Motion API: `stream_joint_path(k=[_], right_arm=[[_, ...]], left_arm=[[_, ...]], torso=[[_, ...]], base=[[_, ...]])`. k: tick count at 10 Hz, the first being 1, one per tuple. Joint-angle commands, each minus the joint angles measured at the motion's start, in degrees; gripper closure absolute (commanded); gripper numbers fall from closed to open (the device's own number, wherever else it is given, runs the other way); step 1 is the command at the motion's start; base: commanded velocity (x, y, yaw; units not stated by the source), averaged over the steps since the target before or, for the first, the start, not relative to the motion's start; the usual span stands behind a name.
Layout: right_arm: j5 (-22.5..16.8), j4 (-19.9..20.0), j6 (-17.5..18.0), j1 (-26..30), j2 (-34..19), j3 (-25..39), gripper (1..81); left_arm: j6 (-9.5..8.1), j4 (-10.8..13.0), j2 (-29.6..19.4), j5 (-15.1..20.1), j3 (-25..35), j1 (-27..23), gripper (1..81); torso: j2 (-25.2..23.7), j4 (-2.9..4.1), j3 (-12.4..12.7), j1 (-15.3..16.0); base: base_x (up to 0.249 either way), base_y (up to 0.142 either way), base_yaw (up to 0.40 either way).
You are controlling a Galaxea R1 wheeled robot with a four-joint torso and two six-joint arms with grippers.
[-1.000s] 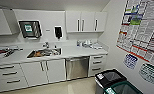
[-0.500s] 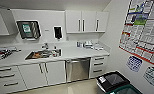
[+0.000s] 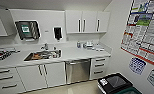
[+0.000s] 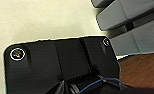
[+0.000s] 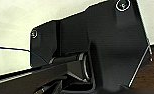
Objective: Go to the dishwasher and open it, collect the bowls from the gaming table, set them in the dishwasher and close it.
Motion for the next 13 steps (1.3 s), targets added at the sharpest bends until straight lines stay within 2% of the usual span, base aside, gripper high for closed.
stream_joint_path(k=[1,5,13], right_arm=[[-3.45,-0.01,-0.16,2.61,-0.29,0.50,1.0],[-3.45,-0.01,-0.16,2.61,-0.29,0.50,1.0],[-3.45,-0.01,-0.16,2.53,-0.38,0.50,1.0]], left_arm=[[0.10,-0.21,-0.59,2.40,0.86,-2.64,1.0],[0.10,-0.21,-0.50,2.40,0.86,-2.72,1.0],[0.10,-0.21,-0.50,2.40,0.86,-2.64,1.0]], torso=[[0.00,0.00,0.00,0.00],[0.00,0.00,0.00,0.00],[-0.02,0.00,0.00,-0.05]], base=[[0.089,0.000,0.000],[0.089,0.000,0.000],[0.090,0.057,0.000]])
